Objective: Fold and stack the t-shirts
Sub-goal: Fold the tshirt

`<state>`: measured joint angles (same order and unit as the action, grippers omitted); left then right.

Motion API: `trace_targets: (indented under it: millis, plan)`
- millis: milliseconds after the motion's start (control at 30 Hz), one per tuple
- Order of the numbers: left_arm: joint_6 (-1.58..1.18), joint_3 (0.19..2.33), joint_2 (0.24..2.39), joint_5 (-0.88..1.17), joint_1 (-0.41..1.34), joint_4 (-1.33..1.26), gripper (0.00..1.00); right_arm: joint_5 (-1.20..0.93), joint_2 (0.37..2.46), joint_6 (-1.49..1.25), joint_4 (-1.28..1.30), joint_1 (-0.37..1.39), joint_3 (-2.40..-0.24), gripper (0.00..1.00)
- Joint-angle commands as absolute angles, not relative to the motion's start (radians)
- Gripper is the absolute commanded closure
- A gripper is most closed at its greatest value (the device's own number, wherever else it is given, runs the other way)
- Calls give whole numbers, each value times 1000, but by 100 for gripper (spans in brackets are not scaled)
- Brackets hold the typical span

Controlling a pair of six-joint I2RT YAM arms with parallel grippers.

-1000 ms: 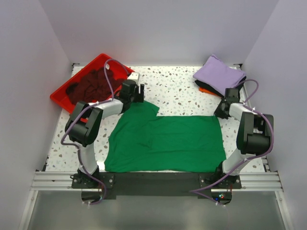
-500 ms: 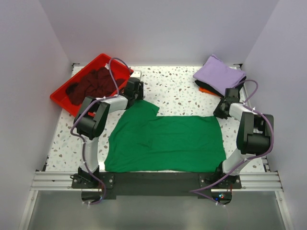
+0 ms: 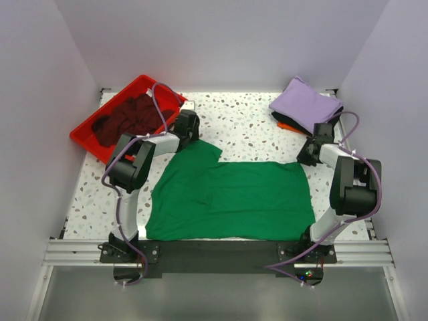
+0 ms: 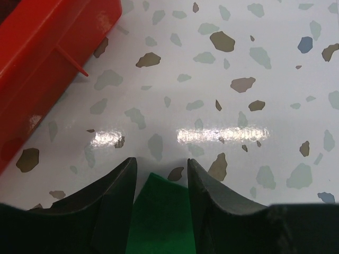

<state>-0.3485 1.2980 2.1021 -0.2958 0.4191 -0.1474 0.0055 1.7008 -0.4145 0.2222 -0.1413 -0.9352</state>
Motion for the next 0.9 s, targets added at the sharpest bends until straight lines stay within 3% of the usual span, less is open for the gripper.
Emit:
trace_targets:
  millis: [0, 167, 333, 367, 467, 867]
  plan:
    - [-374, 1305, 2102, -311, 411, -158, 53, -20, 1697, -410, 239, -141, -942, 100]
    - [-385, 1269, 2085, -288, 411, -179, 55, -20, 1698, -410, 239, -141, -942, 100]
    - [-387, 1269, 2092, -276, 411, -173, 79, -25, 1695, -411, 238, -140, -940, 100]
    - [-388, 1269, 2094, -273, 411, -173, 88, -23, 1695, -411, 239, -141, -940, 100]
    - [-390, 1267, 2095, -268, 411, -167, 100, -26, 1692, -413, 238, -141, -940, 100]
    - [-339, 1387, 2108, -253, 407, -164, 100, -32, 1718, -425, 256, -140, -1029, 100]
